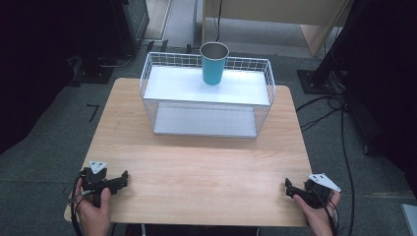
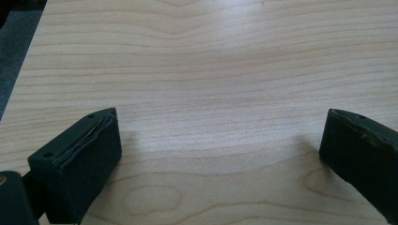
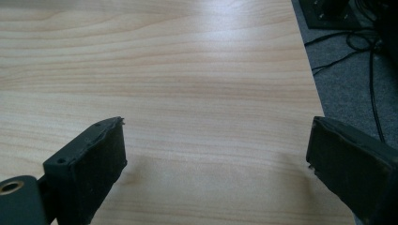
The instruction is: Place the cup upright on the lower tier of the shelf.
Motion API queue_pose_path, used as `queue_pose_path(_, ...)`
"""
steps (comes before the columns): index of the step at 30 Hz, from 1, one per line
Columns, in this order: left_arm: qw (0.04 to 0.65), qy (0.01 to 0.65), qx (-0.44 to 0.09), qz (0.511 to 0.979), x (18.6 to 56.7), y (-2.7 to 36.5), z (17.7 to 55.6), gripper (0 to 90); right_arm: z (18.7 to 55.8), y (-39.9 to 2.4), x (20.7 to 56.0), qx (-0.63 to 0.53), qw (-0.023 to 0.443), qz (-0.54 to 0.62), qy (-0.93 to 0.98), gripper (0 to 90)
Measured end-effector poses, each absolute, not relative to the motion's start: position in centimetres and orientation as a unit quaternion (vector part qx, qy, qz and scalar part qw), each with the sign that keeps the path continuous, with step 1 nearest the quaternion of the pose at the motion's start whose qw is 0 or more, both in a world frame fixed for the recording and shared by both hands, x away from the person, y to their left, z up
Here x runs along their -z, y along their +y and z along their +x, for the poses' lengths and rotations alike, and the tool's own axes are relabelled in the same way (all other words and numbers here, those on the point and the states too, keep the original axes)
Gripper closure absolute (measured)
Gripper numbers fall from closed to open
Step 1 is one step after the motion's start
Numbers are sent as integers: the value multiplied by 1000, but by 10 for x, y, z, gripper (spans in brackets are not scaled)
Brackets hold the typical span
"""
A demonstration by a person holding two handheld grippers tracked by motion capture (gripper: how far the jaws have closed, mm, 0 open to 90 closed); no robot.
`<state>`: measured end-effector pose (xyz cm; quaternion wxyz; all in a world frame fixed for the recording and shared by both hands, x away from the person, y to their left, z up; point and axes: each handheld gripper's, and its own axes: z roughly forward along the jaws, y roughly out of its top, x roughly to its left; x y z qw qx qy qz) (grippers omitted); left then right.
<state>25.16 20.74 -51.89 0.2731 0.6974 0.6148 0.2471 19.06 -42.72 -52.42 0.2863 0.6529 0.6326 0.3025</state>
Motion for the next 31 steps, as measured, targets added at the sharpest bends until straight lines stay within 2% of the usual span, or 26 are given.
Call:
queue_pose_path(2,273,615,-247,697,519,207,252,0,192,-428,526,-294,267,651,647,24)
queue_pose_path(31,273,615,-247,697,519,207,252,0,190,-425,527,-285,263,644,660,15)
